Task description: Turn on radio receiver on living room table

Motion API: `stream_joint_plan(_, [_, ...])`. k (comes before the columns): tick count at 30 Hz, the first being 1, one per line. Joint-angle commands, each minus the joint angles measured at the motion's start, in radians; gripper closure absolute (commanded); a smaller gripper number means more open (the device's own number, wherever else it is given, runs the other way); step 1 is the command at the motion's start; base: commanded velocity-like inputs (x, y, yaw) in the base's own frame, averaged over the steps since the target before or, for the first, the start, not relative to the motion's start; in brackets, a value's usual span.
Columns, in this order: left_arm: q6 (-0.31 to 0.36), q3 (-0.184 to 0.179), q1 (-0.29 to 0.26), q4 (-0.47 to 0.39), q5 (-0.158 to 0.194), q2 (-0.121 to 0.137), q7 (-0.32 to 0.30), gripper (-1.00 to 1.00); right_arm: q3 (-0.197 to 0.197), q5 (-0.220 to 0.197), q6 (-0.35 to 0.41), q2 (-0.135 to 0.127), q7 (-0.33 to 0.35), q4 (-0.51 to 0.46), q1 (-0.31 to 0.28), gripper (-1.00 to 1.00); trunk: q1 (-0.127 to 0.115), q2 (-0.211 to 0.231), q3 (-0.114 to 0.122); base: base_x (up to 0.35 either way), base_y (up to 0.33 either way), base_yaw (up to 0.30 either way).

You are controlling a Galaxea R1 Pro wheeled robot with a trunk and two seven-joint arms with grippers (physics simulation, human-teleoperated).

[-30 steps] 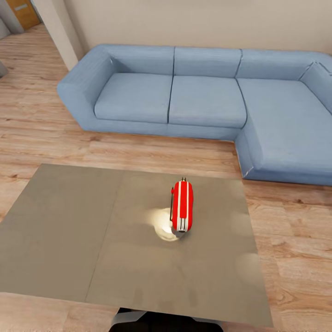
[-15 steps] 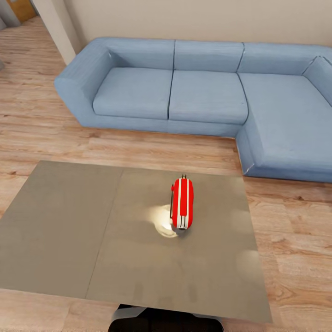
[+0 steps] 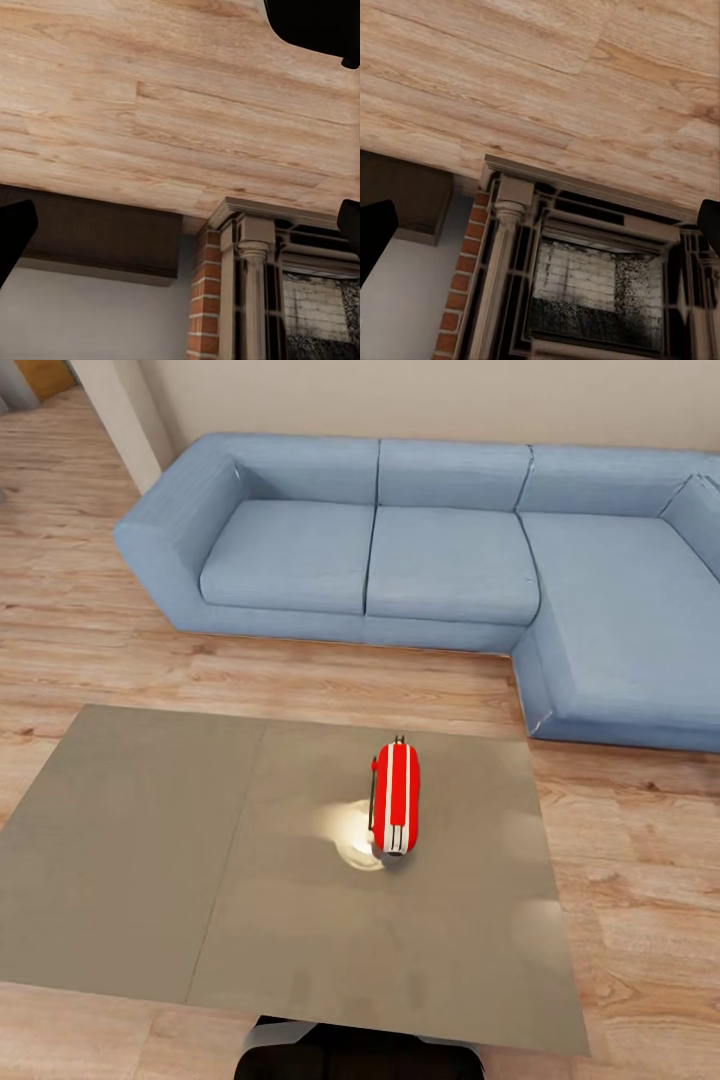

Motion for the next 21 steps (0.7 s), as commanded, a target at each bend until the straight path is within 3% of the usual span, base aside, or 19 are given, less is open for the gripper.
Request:
stream_joint_plan(1, [0.0,0.0,0.0,0.0,0.0,0.0,0.0,-1.0,0.0,0.0,0.0,0.0,0.0,0.0,0.0,-1.0,0.0,0.0,0.0,0.0,0.0,0.0])
stream_joint_plan(21, [0.0,0.0,0.0,0.0,0.0,0.0,0.0,-1.0,0.0,0.005,-0.011,-0.003,0.008,0.0,0.0,-1.0,0.0,0.0,0.0,0.0,0.0,0.0])
